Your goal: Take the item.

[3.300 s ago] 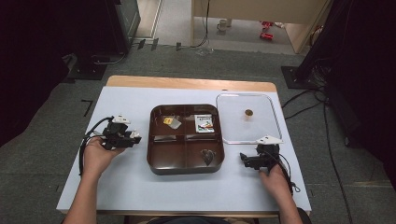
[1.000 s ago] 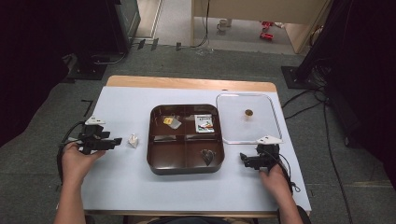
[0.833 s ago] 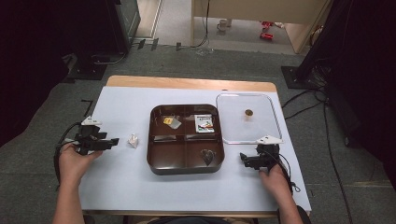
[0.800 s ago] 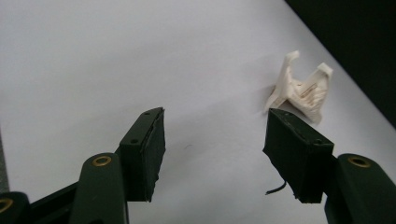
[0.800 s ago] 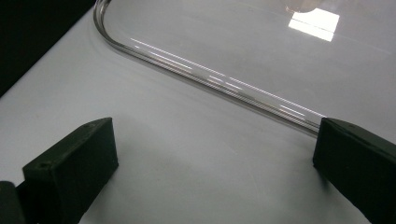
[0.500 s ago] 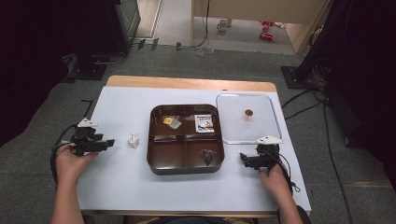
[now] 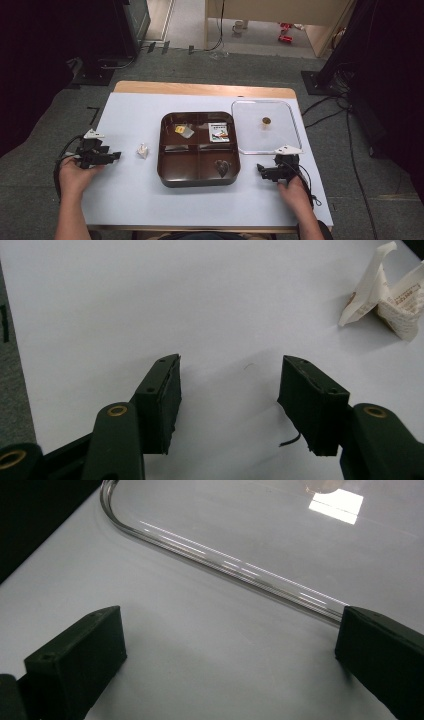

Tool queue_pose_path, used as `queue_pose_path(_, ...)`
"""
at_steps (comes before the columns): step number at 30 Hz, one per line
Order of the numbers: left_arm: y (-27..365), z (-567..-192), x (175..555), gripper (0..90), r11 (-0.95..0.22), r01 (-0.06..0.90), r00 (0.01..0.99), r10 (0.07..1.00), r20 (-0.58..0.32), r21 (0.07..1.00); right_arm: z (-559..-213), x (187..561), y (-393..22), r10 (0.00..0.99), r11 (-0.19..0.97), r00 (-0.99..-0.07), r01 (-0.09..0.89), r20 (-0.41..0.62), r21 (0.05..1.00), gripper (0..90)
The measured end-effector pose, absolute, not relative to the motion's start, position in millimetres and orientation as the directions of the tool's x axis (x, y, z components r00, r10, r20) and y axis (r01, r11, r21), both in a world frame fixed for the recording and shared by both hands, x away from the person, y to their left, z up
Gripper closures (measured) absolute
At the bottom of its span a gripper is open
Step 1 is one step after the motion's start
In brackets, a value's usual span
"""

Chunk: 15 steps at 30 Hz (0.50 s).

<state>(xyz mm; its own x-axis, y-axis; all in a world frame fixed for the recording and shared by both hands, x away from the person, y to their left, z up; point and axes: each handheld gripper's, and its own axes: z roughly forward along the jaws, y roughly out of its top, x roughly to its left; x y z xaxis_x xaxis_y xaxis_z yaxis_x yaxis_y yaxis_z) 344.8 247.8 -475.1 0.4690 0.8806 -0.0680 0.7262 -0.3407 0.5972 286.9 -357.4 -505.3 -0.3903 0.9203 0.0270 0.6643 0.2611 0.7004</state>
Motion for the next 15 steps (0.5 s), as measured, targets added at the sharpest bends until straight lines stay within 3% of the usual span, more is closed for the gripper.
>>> queue_pose_path(11, 241.9, -488.2, 329.9, 26.2, -0.351, 0.643, 0.491, 0.871, -0.015, 0.68, -505.4, 286.9, -357.4, 0.92, 0.261, -0.39, 0.664, 0.027, 0.7, 0.0)
queue_pose_path(15, 242.0, -491.7, 325.7, 25.2, -0.334, 0.622, 0.481, 0.877, -0.009, 0.708, -505.4, 286.9, -357.4, 0.92, 0.261, -0.39, 0.664, 0.027, 0.7, 0.0)
